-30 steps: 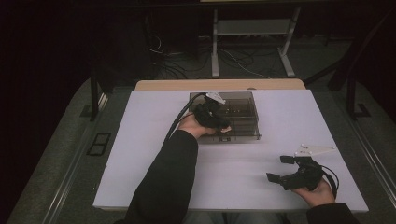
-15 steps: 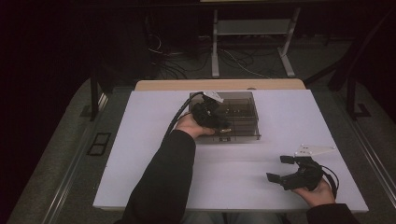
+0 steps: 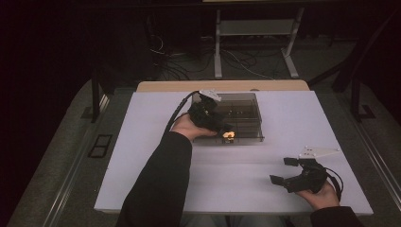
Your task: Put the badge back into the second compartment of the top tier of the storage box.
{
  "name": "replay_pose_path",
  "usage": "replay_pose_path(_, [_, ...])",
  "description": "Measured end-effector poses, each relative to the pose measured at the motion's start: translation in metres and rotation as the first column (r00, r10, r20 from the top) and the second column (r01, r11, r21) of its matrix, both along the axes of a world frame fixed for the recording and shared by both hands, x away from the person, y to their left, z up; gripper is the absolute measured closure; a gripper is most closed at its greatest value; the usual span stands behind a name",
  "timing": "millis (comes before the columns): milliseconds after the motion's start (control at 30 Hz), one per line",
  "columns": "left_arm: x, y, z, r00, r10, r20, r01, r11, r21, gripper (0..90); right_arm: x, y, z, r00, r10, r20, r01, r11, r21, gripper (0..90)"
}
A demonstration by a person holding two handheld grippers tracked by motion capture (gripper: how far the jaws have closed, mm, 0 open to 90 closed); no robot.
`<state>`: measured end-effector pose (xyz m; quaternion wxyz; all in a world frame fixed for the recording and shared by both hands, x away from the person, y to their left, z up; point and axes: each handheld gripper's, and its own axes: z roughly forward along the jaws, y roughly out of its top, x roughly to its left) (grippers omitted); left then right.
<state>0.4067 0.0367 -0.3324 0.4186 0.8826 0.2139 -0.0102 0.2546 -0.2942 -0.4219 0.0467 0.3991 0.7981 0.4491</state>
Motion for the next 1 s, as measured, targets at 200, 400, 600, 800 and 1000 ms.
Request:
replay_pose_path(200, [-0.003, 0.012, 0.005, 0.9996, 0.023, -0.014, -0.024, 0.9991, -0.036, 21.0, 0.0, 0.0, 0.0, 1.0, -0.001, 0.001, 0.001, 1.0, 0.0, 1.5])
replay_pose_path(400, [-0.007, 0.025, 0.006, 0.9976, 0.066, -0.021, -0.067, 0.9957, -0.064, 8.2, 0.0, 0.0, 0.0, 1.0, -0.002, 0.0, 0.002, 1.0, 0.001, 1.5])
replay_pose_path(600, [-0.015, 0.037, 0.005, 0.9938, 0.111, 0.0, -0.111, 0.9916, -0.066, 0.0, 0.0, 0.0, 0.0, 1.0, -0.002, 0.005, 0.002, 1.0, 0.0, 1.5])
replay_pose_path(800, [-0.022, 0.05, 0.001, 0.9895, 0.144, 0.011, -0.143, 0.9873, -0.069, 0.0, 0.0, 0.0, 0.0, 1.0, -0.004, 0.003, 0.004, 1.0, -0.001, 1.5])
replay_pose_path(1000, [-0.03, 0.064, 0.0, 0.9854, 0.165, 0.04, -0.162, 0.9841, -0.073, 0.0, 0.0, 0.0, 0.0, 1.0, -0.005, 0.003, 0.005, 1.0, 0.0, 1.5])
